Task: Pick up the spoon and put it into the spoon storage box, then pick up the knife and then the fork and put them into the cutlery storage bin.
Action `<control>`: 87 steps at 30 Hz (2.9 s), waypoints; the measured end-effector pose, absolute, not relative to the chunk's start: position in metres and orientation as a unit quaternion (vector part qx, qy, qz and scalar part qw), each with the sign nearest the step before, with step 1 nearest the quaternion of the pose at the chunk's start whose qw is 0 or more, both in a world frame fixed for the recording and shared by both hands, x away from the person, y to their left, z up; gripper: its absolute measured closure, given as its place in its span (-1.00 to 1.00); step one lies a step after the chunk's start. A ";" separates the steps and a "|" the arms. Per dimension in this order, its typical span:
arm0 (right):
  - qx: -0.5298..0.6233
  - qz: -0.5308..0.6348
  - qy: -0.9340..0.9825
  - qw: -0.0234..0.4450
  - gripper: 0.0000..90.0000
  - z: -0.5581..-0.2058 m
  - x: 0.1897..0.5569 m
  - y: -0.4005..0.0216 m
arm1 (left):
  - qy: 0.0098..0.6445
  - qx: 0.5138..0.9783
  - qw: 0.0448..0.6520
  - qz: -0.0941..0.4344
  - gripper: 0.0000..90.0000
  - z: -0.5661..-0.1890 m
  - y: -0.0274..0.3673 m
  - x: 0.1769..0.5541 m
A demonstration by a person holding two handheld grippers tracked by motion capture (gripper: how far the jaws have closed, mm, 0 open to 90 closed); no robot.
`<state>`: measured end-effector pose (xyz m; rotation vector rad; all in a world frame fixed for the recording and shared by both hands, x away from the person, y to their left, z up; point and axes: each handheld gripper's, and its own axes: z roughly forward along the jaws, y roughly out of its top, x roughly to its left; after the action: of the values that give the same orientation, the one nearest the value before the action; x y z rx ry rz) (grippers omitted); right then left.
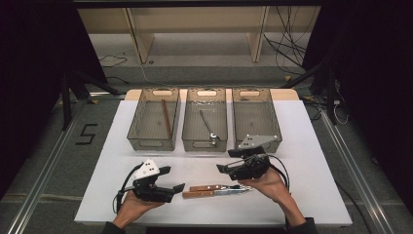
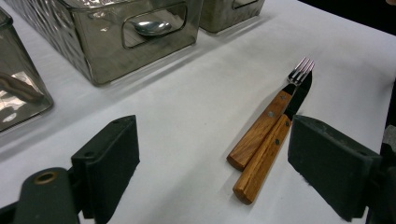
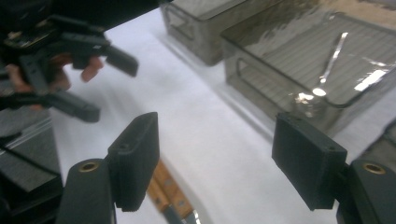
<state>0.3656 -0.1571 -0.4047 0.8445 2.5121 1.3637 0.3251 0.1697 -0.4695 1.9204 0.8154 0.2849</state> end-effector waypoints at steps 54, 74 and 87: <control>0.190 0.309 0.929 0.076 0.14 -0.449 0.362 -0.133 | 0.340 0.781 0.509 0.128 -0.64 -0.471 0.172 0.323; 0.160 0.270 0.948 0.044 0.55 -0.467 0.368 -0.116 | 0.341 0.782 0.506 0.126 -0.64 -0.473 0.174 0.322; 0.163 0.265 0.950 0.034 0.57 -0.468 0.374 -0.113 | 0.339 0.785 0.502 0.124 -0.64 -0.473 0.174 0.322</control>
<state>0.3741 -0.1127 -0.4684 0.5010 2.9213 0.8136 0.3219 0.1738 -0.4731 1.8974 0.8199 0.3001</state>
